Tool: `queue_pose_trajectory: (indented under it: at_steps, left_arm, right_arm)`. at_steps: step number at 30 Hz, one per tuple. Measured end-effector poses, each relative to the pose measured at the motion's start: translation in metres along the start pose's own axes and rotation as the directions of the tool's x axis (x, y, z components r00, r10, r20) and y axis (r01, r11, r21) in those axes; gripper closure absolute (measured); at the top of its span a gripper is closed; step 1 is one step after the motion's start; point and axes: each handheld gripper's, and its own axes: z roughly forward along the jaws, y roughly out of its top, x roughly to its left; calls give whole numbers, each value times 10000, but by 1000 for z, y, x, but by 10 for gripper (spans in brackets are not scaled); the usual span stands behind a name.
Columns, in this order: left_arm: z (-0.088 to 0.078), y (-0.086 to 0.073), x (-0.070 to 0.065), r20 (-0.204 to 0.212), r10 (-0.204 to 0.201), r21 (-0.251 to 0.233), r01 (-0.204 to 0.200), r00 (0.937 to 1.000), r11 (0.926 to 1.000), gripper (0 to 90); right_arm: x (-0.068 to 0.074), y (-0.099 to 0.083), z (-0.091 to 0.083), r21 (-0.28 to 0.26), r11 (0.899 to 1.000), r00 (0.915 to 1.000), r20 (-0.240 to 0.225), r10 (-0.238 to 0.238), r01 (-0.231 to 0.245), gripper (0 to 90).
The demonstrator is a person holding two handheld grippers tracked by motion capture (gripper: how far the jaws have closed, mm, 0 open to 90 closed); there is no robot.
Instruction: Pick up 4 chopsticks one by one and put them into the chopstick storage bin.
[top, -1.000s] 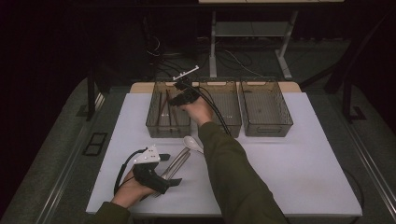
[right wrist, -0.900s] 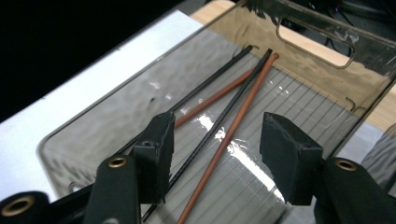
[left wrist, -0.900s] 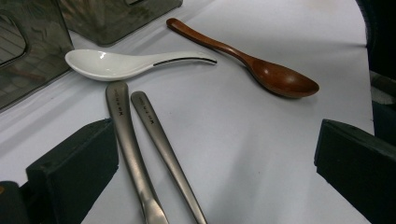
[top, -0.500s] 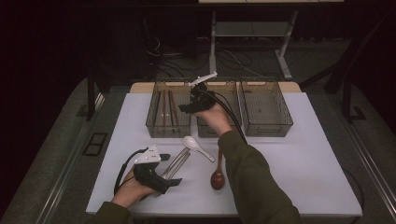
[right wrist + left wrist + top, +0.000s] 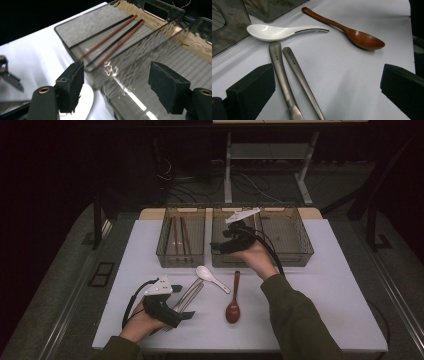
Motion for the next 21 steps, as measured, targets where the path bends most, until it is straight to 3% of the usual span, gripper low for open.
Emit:
queue_pose_trajectory:
  at_steps: [4, 8, 21]
  left_arm:
    - [0, 0, -1, 2, -44, 6, 44, 10000, 10000, 0]
    - [0, -1, 0, -40, 48, 111, -48, 10000, 9999, 0]
    - [1, -1, 0, -115, 64, 205, -62, 9999, 9998, 0]
  right_arm:
    - [-1, -13, -15, -152, 9999, 10000, -82, 21, -23, 284]
    - [-1, -28, -29, -268, 9995, 9998, 136, -155, 158, 274]
    - [1, -87, -77, -597, 9982, 10000, 26, 20, -18, 233]
